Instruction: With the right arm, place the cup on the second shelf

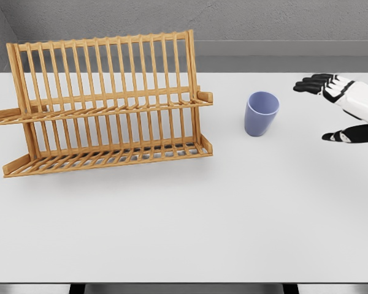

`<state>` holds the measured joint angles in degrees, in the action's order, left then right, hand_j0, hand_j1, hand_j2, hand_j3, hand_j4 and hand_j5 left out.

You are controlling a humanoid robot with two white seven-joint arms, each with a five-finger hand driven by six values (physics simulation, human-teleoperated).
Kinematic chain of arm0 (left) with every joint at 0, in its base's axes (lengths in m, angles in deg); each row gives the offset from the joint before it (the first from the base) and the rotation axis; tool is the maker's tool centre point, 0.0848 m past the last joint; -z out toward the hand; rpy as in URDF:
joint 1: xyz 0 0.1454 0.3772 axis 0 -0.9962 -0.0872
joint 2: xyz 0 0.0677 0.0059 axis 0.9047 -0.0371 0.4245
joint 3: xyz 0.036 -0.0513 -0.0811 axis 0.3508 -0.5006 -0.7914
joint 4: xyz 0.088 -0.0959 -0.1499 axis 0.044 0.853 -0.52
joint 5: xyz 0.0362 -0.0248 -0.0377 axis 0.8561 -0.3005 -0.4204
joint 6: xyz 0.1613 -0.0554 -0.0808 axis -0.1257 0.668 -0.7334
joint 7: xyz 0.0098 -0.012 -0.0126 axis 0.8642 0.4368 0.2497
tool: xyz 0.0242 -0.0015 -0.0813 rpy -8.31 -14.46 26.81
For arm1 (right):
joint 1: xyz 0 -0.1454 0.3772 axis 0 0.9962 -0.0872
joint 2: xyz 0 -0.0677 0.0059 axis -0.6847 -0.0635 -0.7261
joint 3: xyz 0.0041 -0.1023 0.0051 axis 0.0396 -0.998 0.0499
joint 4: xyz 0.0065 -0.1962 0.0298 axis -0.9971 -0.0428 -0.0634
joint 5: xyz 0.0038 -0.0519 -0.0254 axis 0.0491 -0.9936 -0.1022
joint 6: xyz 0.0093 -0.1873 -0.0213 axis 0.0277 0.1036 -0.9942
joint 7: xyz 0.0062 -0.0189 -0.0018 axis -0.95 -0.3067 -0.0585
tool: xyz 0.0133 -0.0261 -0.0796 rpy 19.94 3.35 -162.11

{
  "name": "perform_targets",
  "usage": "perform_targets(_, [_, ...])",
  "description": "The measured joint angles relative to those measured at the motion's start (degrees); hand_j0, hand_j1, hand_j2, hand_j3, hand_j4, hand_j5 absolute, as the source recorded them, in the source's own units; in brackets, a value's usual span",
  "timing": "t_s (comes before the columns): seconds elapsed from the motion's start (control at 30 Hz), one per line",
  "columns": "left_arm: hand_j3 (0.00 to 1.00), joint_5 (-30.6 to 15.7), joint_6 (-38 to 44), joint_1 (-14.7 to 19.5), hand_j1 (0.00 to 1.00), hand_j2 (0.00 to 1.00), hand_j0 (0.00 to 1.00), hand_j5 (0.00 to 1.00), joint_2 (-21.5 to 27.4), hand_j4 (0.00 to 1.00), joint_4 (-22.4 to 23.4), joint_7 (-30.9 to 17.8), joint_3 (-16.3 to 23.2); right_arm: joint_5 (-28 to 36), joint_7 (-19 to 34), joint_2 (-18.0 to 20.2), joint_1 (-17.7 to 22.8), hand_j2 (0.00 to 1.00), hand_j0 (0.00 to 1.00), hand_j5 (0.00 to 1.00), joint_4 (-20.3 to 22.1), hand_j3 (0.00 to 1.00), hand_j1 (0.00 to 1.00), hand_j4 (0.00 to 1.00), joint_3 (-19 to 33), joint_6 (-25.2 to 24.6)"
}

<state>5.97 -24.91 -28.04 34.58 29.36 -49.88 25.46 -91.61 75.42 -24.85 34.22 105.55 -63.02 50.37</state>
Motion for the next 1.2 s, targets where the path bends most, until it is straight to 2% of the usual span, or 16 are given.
perform_targets(0.2, [1.0, 0.0, 0.0, 0.0, 1.0, 1.0, 1.0, 1.0, 0.0, 1.0, 0.0, 0.0, 0.0, 0.3, 0.2, -0.3, -1.5, 1.0, 1.0, 1.0, -0.5, 1.0, 1.0, 1.0, -0.2, 0.0])
perform_targets(0.23, [1.0, 0.0, 0.0, 0.0, 1.0, 1.0, 1.0, 1.0, 0.0, 1.0, 0.0, 0.0, 0.0, -0.4, 2.9, -0.4, -3.8, 1.0, 1.0, 1.0, -0.6, 1.0, 1.0, 1.0, -0.2, 0.1])
perform_targets(0.3, [1.0, 0.0, 0.0, 0.0, 1.0, 1.0, 1.0, 1.0, 0.0, 1.0, 0.0, 0.0, 0.0, -0.7, 12.7, -0.5, -11.7, 1.0, 1.0, 1.0, -0.6, 1.0, 1.0, 1.0, -0.1, 0.1])
perform_targets(0.4, [1.0, 0.0, 0.0, 0.0, 1.0, 1.0, 1.0, 1.0, 0.0, 1.0, 0.0, 0.0, 0.0, -0.5, 20.1, -2.0, -18.2, 1.0, 1.0, 1.0, -1.9, 1.0, 1.0, 1.0, -0.8, 0.0])
perform_targets(0.47, [1.0, 0.0, 0.0, 0.0, 1.0, 1.0, 1.0, 1.0, 0.0, 1.0, 0.0, 0.0, 0.0, -0.7, 22.3, -4.1, -24.2, 1.0, 1.0, 1.0, -5.0, 1.0, 1.0, 1.0, -4.4, 0.0])
perform_targets(0.53, [1.0, 0.0, 0.0, 0.0, 1.0, 1.0, 1.0, 1.0, 0.0, 1.0, 0.0, 0.0, 0.0, -0.9, 23.3, -6.1, -27.9, 1.0, 1.0, 1.0, -8.2, 1.0, 1.0, 1.0, -9.4, 0.0])
perform_targets(0.6, [1.0, 0.0, 0.0, 0.0, 1.0, 1.0, 1.0, 1.0, 0.0, 1.0, 0.0, 0.0, 0.0, -1.1, 23.9, -7.6, -29.9, 1.0, 1.0, 1.0, -10.9, 1.0, 1.0, 1.0, -13.0, 0.0])
perform_targets(0.67, [1.0, 0.0, 0.0, 0.0, 1.0, 1.0, 1.0, 1.0, 0.0, 1.0, 0.0, 0.0, 0.0, -1.1, 24.2, -9.6, -34.9, 1.0, 1.0, 1.0, -14.9, 1.0, 1.0, 1.0, -17.8, 0.0])
perform_targets(0.73, [1.0, 0.0, 0.0, 0.0, 1.0, 1.0, 1.0, 1.0, 0.0, 1.0, 0.0, 0.0, 0.0, -1.3, 24.3, -11.7, -36.0, 1.0, 1.0, 1.0, -19.4, 1.0, 1.0, 1.0, -21.8, 0.1])
perform_targets(0.8, [1.0, 0.0, 0.0, 0.0, 1.0, 1.0, 1.0, 1.0, 0.0, 1.0, 0.0, 0.0, 0.0, -1.3, 24.4, -13.4, -39.2, 1.0, 1.0, 1.0, -22.3, 1.0, 1.0, 1.0, -25.8, 0.1])
perform_targets(0.87, [1.0, 0.0, 0.0, 0.0, 1.0, 1.0, 1.0, 1.0, 0.0, 1.0, 0.0, 0.0, 0.0, -1.4, 24.4, -14.6, -40.4, 1.0, 1.0, 1.0, -24.7, 1.0, 1.0, 1.0, -28.7, 0.1])
perform_targets(1.07, [1.0, 0.0, 0.0, 0.0, 1.0, 1.0, 1.0, 1.0, 0.0, 1.0, 0.0, 0.0, 0.0, -1.4, 24.5, -17.1, -43.5, 1.0, 1.0, 1.0, -28.4, 1.0, 1.0, 1.0, -32.0, 0.1])
perform_targets(1.2, [1.0, 0.0, 0.0, 0.0, 1.0, 1.0, 1.0, 1.0, 0.0, 1.0, 0.0, 0.0, 0.0, -1.5, 24.5, -19.6, -45.1, 1.0, 1.0, 1.0, -33.0, 1.0, 1.0, 1.0, -34.9, 0.1])
